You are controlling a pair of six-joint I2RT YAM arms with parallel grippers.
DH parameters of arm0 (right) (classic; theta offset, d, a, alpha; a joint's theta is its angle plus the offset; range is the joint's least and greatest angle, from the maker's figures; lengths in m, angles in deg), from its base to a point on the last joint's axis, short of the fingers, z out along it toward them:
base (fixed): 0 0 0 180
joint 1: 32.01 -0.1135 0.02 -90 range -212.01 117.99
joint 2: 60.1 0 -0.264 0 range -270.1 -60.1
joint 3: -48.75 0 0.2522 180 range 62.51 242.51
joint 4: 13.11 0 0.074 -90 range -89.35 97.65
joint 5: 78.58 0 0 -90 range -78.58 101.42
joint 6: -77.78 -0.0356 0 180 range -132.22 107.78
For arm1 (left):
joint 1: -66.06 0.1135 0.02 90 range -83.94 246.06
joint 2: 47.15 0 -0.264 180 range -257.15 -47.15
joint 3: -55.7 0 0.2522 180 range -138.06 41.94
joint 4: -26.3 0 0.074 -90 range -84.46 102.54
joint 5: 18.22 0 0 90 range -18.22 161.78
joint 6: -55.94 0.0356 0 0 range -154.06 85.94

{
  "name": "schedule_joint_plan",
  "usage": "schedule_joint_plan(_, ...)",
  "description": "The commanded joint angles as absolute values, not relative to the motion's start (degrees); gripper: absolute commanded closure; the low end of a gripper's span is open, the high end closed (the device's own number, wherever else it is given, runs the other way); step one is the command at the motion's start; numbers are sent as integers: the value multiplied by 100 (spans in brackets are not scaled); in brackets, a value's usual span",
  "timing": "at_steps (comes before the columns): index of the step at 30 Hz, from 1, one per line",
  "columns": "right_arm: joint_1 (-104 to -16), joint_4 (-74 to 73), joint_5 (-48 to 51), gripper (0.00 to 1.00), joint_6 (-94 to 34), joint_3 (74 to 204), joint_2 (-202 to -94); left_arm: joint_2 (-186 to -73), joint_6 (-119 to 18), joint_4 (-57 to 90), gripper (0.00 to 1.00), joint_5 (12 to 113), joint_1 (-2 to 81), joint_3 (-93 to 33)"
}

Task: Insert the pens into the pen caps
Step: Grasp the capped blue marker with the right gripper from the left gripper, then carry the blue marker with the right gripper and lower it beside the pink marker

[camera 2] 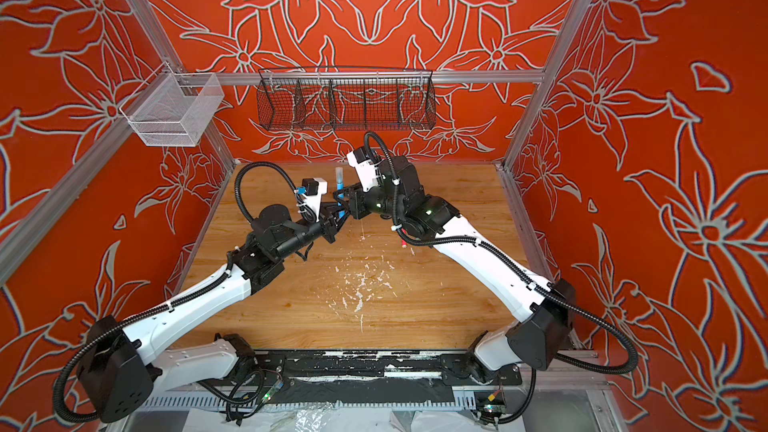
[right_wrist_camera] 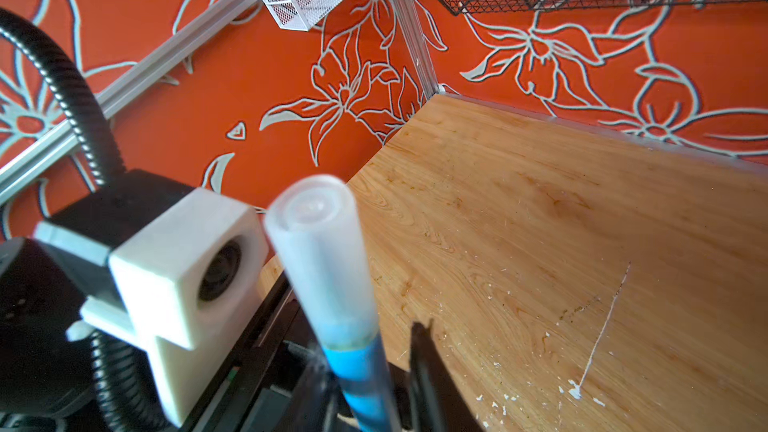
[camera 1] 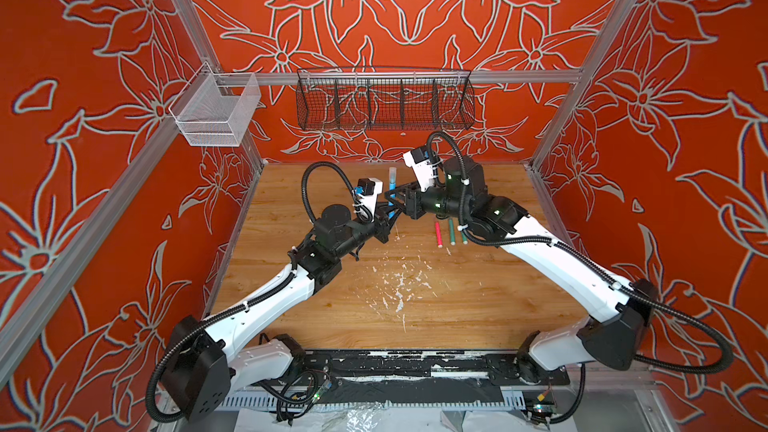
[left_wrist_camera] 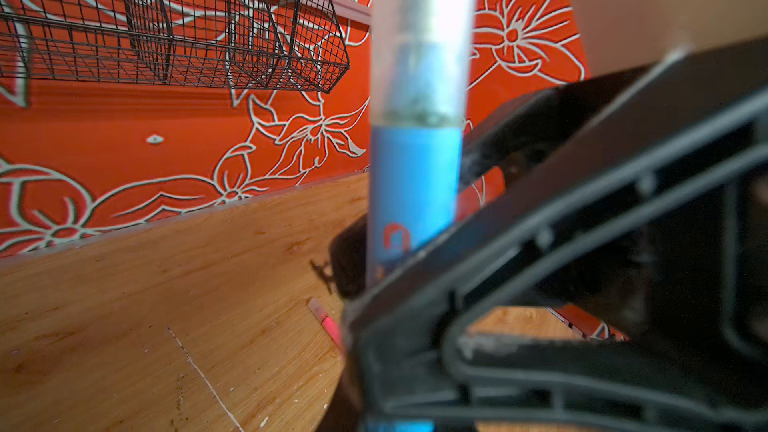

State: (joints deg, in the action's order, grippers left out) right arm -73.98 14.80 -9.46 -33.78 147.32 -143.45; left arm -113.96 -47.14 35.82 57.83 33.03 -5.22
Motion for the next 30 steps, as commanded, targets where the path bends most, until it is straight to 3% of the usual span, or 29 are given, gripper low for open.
schedule_joint_plan(1,-7424,1214,-1052,83,-3430,14867,-14300,-11219,-4801,3923,100,5658,3302,-571)
schedule_joint_plan(5,-7437,1098,-1033,96,-3519,14828,-14263,-11210,-4829,3923,100,5669,3302,-569)
schedule_joint_plan(10,-7433,971,-642,100,-3659,14775,-14158,-11167,-4854,3934,70,5796,3302,-552)
schedule_joint_plan(13,-7414,1136,-127,100,-3678,14857,-14131,-11120,-4872,3924,45,5876,3297,-534)
schedule_joint_plan(15,-7320,1298,214,100,-3648,14950,-14155,-11087,-4880,3955,35,5967,3302,-504)
schedule_joint_plan(23,-6485,1785,183,100,-3981,15233,-14506,-10959,-4883,3956,19,6469,3293,-423)
schedule_joint_plan(30,-6153,2980,119,100,-3709,15341,-15535,-10951,-5121,3338,15,8474,3291,-516)
